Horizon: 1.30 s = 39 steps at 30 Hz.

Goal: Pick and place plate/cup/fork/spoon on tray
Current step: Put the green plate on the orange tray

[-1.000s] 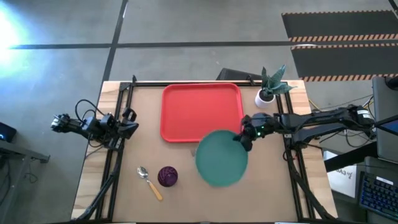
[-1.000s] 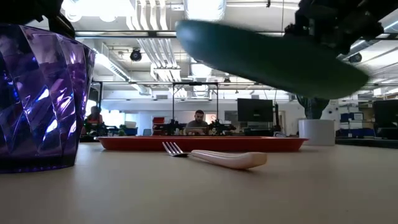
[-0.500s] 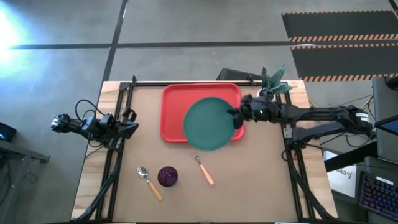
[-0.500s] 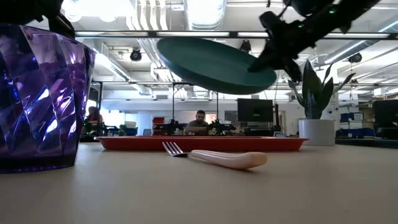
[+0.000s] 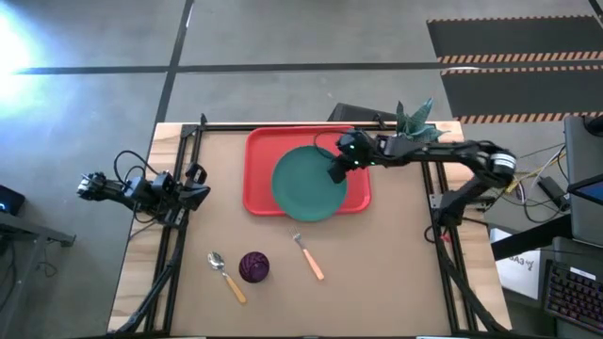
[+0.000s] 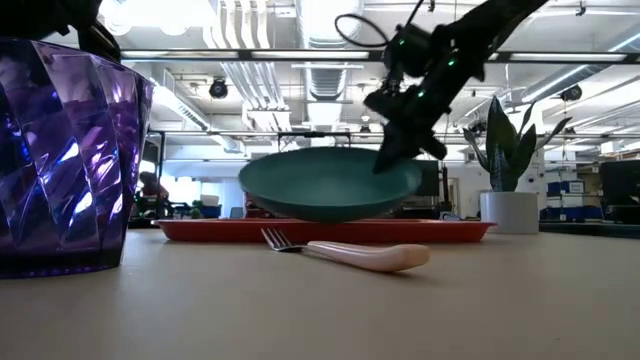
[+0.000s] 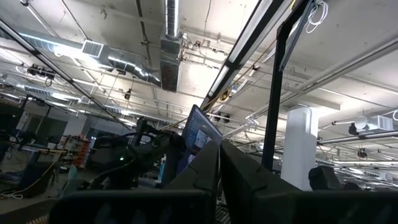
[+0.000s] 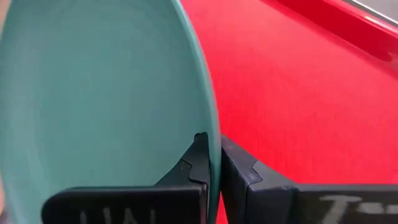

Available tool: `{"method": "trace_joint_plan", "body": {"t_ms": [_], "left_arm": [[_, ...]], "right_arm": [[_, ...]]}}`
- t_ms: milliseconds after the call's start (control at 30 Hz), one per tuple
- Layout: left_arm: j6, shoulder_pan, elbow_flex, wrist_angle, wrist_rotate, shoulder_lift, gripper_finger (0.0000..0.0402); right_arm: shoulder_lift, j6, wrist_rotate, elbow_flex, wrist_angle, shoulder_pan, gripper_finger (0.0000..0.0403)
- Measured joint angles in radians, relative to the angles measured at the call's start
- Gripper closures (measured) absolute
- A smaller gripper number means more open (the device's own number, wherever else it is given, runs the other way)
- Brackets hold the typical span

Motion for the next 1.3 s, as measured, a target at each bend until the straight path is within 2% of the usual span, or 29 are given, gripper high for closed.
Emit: {"method": "trace_joint_plan", "body": {"t_ms": [167, 467, 700, 1167, 1300], "left_arm": [[0.0, 0.0, 0.0, -0.001, 0.0, 0.0, 0.0402], [-0.001, 0.0, 0.0, -0.01, 0.001, 0.0, 0.0402], [-0.026, 0.0, 0.0, -0.033, 0.001, 0.0, 0.0402], [-0.029, 0.0, 0.0, -0.047, 0.0, 0.0, 0.0402], [-0.072, 0.0, 0.0, -0.048, 0.0, 0.0, 0.0402]], "right_arm": [[0.109, -0.015, 0.013, 0.087, 0.015, -0.031, 0.0395], [0.224, -0.023, -0.003, 0.164, -0.098, -0.065, 0.0394], [0.23, -0.031, 0.014, 0.131, -0.187, -0.081, 0.0393], [0.229, -0.126, 0.02, 0.068, -0.217, -0.136, 0.0393], [0.228, -0.146, 0.016, 0.067, -0.212, -0.15, 0.0393]]}}
